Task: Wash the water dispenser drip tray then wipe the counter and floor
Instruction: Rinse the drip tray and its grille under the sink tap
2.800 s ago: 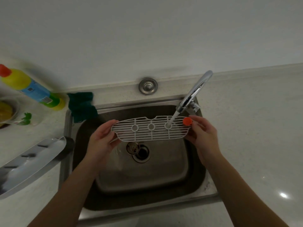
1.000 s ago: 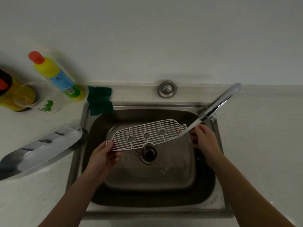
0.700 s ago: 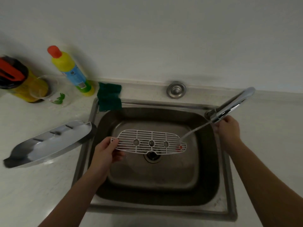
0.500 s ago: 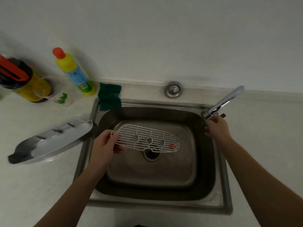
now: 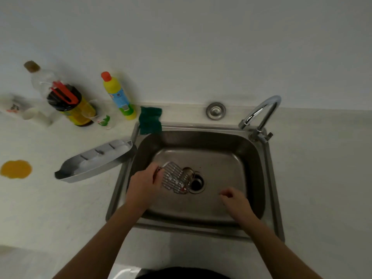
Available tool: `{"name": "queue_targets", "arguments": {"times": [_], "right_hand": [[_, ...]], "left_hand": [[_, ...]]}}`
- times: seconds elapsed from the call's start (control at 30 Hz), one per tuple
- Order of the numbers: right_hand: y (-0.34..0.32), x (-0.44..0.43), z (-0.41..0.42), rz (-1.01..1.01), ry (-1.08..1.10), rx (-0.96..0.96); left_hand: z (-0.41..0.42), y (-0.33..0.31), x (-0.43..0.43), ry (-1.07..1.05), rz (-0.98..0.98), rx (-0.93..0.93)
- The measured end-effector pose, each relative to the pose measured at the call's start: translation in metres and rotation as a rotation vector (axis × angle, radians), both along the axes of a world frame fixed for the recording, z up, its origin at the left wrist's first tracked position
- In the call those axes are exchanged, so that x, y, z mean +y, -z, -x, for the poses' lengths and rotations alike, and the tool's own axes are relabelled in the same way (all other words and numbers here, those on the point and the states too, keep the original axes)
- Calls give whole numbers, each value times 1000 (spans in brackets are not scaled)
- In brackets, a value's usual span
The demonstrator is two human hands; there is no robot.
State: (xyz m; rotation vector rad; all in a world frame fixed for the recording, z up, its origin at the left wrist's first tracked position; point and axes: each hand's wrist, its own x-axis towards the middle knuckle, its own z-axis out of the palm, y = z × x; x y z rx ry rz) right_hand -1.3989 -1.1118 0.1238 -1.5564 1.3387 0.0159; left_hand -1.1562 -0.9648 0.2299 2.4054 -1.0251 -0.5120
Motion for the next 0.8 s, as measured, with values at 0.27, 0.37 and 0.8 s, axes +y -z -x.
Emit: {"name": "queue_targets", "arguments": {"times": [0.27, 0.37, 0.8], "right_hand": [[1, 3, -1, 108, -99, -67], [-2, 7, -12, 113, -174, -115], [-55, 24, -152, 141, -170, -285]], "left_hand": [[29, -4, 33, -93, -81, -66], [27, -9, 44, -240, 52, -21], [-82, -26, 129, -549, 606, 548]]}}
